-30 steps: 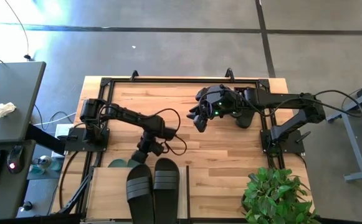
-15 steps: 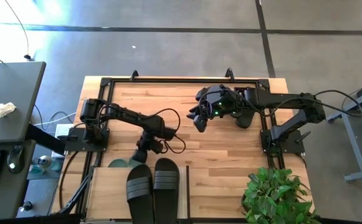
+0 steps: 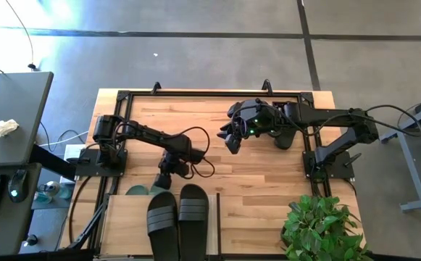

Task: Pick and place slides into the shelf
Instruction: Put the green slipper under the shelf

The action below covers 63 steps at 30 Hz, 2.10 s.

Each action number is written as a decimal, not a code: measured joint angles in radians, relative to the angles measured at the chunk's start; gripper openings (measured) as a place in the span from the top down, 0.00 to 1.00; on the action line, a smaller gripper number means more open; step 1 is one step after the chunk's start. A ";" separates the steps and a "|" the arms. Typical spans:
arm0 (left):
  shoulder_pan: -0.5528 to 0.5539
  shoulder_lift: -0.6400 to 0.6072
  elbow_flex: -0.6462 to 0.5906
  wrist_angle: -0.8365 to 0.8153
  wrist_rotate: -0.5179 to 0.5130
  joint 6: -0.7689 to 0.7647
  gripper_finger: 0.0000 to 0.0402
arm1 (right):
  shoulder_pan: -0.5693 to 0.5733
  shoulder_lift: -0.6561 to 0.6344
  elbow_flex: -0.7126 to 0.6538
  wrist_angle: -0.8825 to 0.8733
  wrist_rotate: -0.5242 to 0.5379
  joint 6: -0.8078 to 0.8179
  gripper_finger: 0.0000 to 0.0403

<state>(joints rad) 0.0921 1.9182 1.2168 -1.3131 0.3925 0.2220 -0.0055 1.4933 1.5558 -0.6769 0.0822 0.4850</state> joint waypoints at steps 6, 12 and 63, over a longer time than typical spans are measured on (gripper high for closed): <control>0.000 0.000 0.080 0.000 -0.042 -0.017 0.43 | 0.000 0.000 0.000 0.000 0.000 0.000 0.68; 0.000 0.000 0.166 0.028 -0.118 -0.014 0.44 | 0.000 0.000 0.000 0.000 0.000 0.000 0.68; 0.097 0.065 0.157 0.275 0.184 -0.292 0.99 | 0.013 0.001 0.000 -0.154 -0.039 0.150 0.68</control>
<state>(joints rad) 0.1895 1.9831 1.3738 -1.0376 0.5762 -0.0704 0.0073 1.4940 1.5558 -0.8314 0.0431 0.6346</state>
